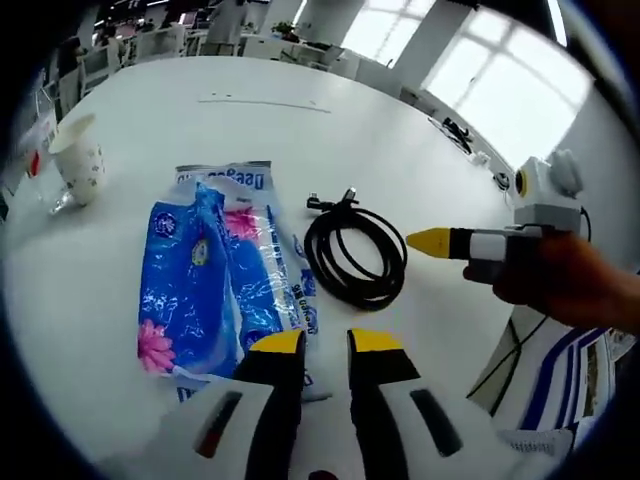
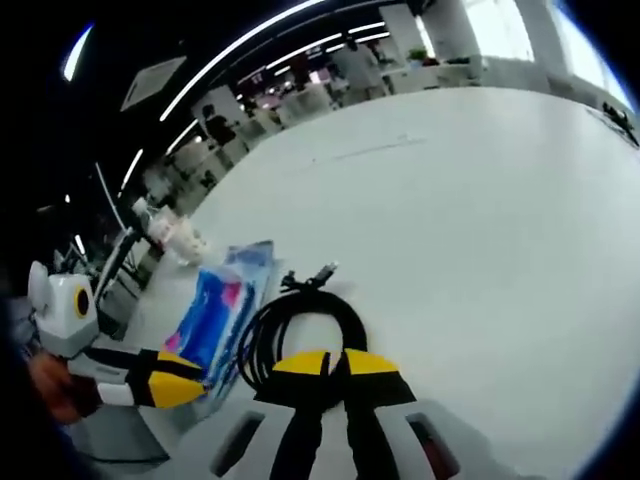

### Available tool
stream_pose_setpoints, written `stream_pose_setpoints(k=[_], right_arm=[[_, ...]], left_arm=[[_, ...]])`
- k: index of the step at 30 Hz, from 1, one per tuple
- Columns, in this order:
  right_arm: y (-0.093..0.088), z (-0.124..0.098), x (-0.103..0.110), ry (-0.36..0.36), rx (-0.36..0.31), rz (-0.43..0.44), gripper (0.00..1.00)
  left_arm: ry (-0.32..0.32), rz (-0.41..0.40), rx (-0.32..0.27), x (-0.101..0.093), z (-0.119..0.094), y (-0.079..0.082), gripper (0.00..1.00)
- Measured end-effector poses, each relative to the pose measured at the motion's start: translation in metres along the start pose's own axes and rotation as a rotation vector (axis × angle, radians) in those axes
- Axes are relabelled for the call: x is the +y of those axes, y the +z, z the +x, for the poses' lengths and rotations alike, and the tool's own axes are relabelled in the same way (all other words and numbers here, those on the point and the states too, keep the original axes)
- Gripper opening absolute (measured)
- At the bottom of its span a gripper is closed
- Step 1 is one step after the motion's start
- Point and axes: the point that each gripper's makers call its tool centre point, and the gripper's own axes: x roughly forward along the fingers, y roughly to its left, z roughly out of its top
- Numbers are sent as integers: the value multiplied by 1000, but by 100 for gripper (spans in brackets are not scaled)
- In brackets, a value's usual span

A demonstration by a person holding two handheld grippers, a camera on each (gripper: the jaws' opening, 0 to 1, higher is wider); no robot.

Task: Arrange the tabletop items into an orderly group along one side of the table until the central work area is clear of visible clutter.

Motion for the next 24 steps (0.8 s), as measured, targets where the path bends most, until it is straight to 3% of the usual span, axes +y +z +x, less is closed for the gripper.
stream_pose_setpoints(k=[13, 20, 24], right_arm=[[-3, 2, 11, 37, 2, -29, 4], [-11, 4, 27, 65, 6, -41, 6], [-13, 4, 35, 79, 6, -59, 7]], left_arm=[[24, -48, -19, 9, -20, -13, 11], [26, -56, -27, 7, -34, -19, 11], [45, -104, -37, 15, -40, -22, 12]])
